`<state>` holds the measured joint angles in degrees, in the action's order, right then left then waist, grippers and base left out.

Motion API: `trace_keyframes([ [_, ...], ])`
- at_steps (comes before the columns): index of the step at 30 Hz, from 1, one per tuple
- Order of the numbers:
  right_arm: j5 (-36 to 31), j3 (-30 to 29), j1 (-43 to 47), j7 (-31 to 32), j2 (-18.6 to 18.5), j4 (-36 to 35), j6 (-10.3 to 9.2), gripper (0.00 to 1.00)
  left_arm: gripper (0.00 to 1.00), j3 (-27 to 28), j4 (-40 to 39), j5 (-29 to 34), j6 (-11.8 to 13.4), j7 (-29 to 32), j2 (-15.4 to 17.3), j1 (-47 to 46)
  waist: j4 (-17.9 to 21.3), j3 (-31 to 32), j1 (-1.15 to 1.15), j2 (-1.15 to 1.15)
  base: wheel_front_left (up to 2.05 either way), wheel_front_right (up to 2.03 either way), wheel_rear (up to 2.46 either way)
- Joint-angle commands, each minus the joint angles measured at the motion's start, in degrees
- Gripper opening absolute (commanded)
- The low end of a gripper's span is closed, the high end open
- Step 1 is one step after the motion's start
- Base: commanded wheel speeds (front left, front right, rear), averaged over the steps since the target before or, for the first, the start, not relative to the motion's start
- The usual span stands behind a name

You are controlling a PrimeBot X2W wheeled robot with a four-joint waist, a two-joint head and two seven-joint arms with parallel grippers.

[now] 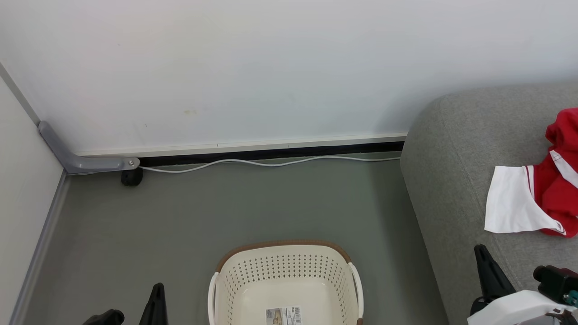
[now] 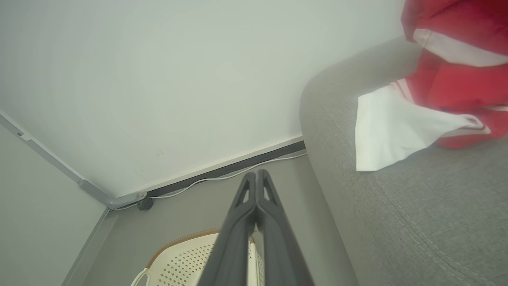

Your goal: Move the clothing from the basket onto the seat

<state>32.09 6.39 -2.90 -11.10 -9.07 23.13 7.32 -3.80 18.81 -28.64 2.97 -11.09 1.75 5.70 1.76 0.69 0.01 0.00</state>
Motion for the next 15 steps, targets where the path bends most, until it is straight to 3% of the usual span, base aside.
trace_keyframes([
  [1,1.79,-0.55,-2.05,0.48,-0.45,-1.77,0.04,0.0,0.0,0.95,-1.76,-1.84,-0.69,0.46,0.52,-2.7,-0.04,-0.01,-0.01,0.0,0.0,0.0,0.0],
  [15,9.84,-2.26,-2.22,2.85,0.47,-2.78,0.06,0.0,0.0,2.24,-2.18,-10.36,-2.04,2.83,0.6,-3.97,-0.27,-0.13,-0.01,0.0,0.0,0.0,0.0],
])
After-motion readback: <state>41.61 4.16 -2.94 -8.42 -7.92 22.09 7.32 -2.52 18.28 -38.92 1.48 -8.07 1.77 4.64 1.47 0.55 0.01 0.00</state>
